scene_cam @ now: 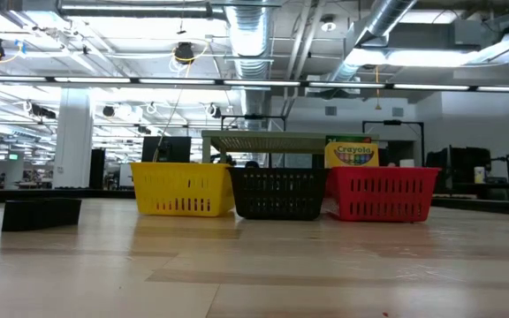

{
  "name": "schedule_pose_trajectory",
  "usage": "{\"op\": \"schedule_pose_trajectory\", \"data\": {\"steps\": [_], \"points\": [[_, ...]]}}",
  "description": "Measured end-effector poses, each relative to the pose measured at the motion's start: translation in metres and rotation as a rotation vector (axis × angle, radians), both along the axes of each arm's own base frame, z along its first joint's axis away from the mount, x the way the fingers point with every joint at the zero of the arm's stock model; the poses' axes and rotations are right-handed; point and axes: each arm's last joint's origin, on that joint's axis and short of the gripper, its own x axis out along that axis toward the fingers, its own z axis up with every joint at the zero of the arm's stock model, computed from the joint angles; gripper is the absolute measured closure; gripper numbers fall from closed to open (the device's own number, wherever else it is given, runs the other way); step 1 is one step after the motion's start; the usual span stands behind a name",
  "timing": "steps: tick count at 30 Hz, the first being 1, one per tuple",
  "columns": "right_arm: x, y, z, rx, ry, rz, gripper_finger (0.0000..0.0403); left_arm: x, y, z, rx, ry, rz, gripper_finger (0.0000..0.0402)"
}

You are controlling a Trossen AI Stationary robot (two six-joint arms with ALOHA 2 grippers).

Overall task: Pick & Place Office Desk Supplies
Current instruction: Put the black rubber band into the black bin

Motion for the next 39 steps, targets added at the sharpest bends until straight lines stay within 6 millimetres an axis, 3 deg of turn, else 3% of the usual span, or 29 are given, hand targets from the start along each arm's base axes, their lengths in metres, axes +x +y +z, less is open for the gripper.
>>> {"op": "schedule_pose_trajectory", "data": {"steps": [5, 25, 32, 39], "points": [[-0.0004, 0.0040, -0.0008, -0.001, 0.004, 0.014, 0.0403, -0.0003, 0.0003, 0.0008, -0.003, -0.003, 0.005, 0.0221], [0.0004, 0.0003, -0.0001, -0.012, -0.010, -0.039, 0.0403, -0.0001, 0.0004, 0.0002, -0.002, 0.003, 0.009, 0.0226], [0.0004, 0.0001, 0.0004, -0.010, -0.015, -0.050, 0.0403, -0.0001, 0.0006, 0.0001, -0.002, 0.004, 0.010, 0.0253], [0.0006, -0.0003, 0.0003, -0.008, -0.014, -0.067, 0.0403, -0.0001, 0.0006, 0.0002, -0.005, 0.004, 0.017, 0.0319]]}}
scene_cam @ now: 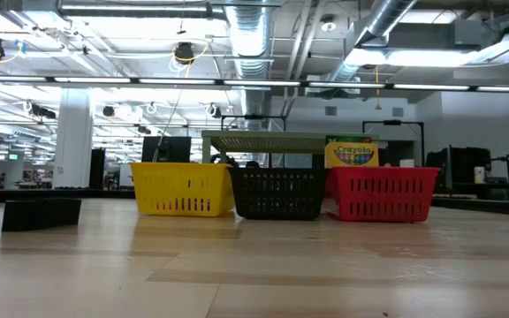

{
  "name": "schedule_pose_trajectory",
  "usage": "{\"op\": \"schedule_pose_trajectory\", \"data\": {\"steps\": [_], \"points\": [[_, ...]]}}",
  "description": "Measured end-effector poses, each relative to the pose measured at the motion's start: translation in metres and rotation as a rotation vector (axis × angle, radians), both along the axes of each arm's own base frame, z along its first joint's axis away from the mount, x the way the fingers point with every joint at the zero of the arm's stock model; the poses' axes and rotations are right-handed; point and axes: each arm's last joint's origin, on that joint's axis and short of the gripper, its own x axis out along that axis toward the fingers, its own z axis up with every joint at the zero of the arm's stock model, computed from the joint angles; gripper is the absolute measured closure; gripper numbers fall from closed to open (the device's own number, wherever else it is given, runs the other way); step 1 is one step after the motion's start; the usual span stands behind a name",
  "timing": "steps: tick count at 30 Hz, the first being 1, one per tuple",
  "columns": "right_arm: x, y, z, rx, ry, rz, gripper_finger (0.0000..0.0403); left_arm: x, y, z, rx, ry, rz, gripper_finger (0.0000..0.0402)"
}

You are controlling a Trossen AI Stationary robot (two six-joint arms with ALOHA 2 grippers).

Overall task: Pick & Place Office Desk Supplies
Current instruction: Put the black rubber band into the black bin

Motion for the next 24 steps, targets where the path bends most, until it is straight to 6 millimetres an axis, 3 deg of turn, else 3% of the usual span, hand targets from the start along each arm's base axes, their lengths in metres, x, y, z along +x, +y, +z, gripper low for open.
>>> {"op": "schedule_pose_trajectory", "data": {"steps": [7, 13, 24], "points": [[0.000, -0.001, 0.000, 0.004, 0.001, -0.035, 0.0403, 0.000, 0.000, 0.000, -0.001, -0.001, 0.003, 0.0394], [0.000, -0.001, 0.000, 0.034, 0.015, -0.038, 0.0390, 0.000, 0.000, 0.000, 0.004, -0.001, 0.007, 0.0397], [0.001, 0.001, -0.013, 0.056, 0.154, -0.113, 0.0303, 0.000, 0.001, 0.000, 0.054, -0.005, 0.055, 0.0398]]}}
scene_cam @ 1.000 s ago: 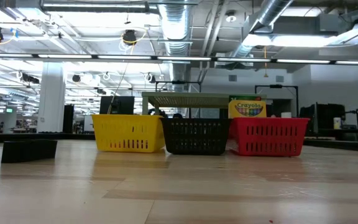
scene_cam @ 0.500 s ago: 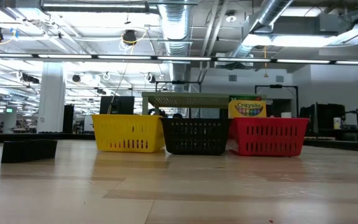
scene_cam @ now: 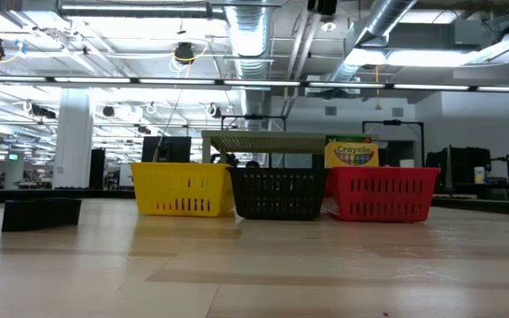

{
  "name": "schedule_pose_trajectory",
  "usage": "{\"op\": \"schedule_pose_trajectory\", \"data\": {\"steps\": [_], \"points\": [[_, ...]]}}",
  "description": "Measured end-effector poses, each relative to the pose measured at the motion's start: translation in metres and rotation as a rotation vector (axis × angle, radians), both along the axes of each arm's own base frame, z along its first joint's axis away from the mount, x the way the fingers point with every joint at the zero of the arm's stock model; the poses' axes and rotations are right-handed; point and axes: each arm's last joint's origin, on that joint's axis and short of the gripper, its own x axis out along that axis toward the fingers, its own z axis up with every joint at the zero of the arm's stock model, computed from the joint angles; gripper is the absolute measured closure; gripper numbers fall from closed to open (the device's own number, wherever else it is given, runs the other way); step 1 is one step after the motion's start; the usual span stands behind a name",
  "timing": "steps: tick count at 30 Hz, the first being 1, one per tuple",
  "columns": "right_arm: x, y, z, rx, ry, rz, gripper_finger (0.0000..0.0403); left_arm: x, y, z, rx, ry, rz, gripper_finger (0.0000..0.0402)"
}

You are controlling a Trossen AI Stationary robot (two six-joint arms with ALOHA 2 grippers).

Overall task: Pick & Place Office Desk Supplies
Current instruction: Put the black rubber band into the black bin

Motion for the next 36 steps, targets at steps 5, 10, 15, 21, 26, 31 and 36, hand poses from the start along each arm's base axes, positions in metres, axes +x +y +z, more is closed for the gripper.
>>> {"op": "schedule_pose_trajectory", "data": {"steps": [5, 10, 15, 21, 26, 31, 36], "points": [[0.000, 0.000, -0.001, -0.001, 0.011, 0.004, 0.0268, 0.001, 0.004, -0.001, 0.012, 0.007, 0.040, 0.0398], [-0.001, 0.005, -0.003, -0.010, 0.027, 0.023, 0.0240, 0.002, 0.012, -0.004, 0.040, 0.050, 0.109, 0.0398], [-0.003, 0.014, -0.010, -0.026, 0.105, 0.052, 0.0227, -0.008, 0.022, -0.005, 0.101, 0.194, 0.186, 0.0398], [-0.010, 0.026, -0.021, -0.066, 0.226, 0.026, 0.0227, -0.040, 0.030, -0.007, 0.188, 0.489, 0.282, 0.0398], [-0.021, 0.032, -0.027, -0.096, 0.339, -0.038, 0.0230, -0.067, 0.025, -0.027, 0.240, 0.803, 0.309, 0.0398], [-0.035, 0.037, -0.029, -0.115, 0.434, -0.132, 0.0230, -0.077, 0.012, -0.057, 0.204, 0.955, 0.285, 0.0398], [-0.051, 0.042, -0.025, -0.116, 0.466, -0.218, 0.0230, -0.075, -0.002, -0.084, 0.093, 0.877, 0.253, 0.0398]]}}
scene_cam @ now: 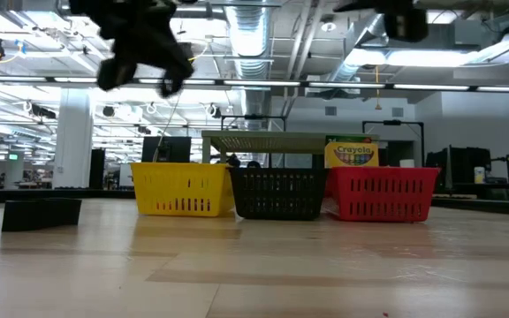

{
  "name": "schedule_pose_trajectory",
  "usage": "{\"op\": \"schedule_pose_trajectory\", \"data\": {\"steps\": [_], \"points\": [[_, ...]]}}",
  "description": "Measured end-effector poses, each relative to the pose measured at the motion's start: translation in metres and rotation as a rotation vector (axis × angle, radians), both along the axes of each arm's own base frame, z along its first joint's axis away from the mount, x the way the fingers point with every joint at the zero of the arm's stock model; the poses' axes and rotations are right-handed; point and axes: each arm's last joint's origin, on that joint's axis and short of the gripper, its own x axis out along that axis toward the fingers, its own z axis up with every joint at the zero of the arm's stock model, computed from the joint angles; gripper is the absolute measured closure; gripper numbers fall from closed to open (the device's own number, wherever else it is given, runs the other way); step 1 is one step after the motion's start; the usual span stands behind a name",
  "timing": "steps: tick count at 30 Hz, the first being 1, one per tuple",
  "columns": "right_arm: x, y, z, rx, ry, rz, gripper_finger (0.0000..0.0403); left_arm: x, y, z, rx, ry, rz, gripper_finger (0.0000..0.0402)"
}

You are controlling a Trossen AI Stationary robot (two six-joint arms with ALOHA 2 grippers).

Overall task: Pick & Place Office Desk Supplies
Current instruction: Put the black rubber band into the black bin

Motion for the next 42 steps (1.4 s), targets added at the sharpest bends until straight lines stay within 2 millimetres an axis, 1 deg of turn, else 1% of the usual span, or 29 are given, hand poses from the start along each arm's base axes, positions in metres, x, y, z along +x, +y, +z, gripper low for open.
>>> {"op": "schedule_pose_trajectory", "data": {"steps": [3, 4, 8, 11, 13, 17, 20, 24, 28, 30, 36, 39, 42], "points": [[-0.008, 0.002, 0.002, -0.007, 0.006, -0.061, 0.0230, 0.011, -0.006, -0.008, -0.040, -0.108, -0.009, 0.0399], [-0.011, 0.003, 0.002, -0.012, 0.014, -0.082, 0.0230, 0.018, -0.008, -0.009, -0.051, -0.144, -0.017, 0.0399], [-0.022, 0.003, 0.002, -0.022, 0.044, -0.164, 0.0230, 0.043, -0.012, -0.025, -0.063, -0.180, -0.062, 0.0399], [-0.027, 0.003, 0.004, -0.017, 0.043, -0.208, 0.0230, 0.061, -0.009, -0.037, -0.041, -0.142, -0.057, 0.0399], [-0.033, 0.004, 0.003, -0.022, 0.055, -0.221, 0.0230, 0.074, -0.004, -0.042, 0.000, -0.125, -0.048, 0.0399], [-0.038, 0.005, 0.006, -0.027, 0.042, -0.256, 0.0230, 0.094, 0.009, -0.042, 0.100, -0.109, -0.046, 0.0399], [-0.042, 0.007, 0.006, -0.028, 0.041, -0.266, 0.0230, 0.103, 0.019, -0.041, 0.177, -0.086, -0.022, 0.0399], [-0.047, 0.010, 0.007, -0.028, 0.037, -0.283, 0.0230, 0.106, 0.029, -0.044, 0.260, -0.044, 0.011, 0.0399], [-0.053, 0.013, 0.007, -0.041, 0.032, -0.306, 0.0230, 0.108, 0.034, -0.049, 0.287, -0.016, 0.027, 0.0399], [-0.055, 0.015, 0.006, -0.041, 0.035, -0.307, 0.0230, 0.111, 0.034, -0.055, 0.294, -0.004, 0.023, 0.0399], [-0.058, 0.017, 0.005, -0.041, 0.049, -0.306, 0.0230, 0.116, 0.034, -0.083, 0.311, 0.080, 0.023, 0.0399], [-0.058, 0.017, 0.005, -0.043, 0.048, -0.308, 0.0230, 0.117, 0.034, -0.091, 0.314, 0.098, 0.025, 0.0397], [-0.058, 0.017, 0.005, -0.042, 0.048, -0.308, 0.0230, 0.118, 0.036, -0.093, 0.300, 0.098, 0.046, 0.0389]]}}
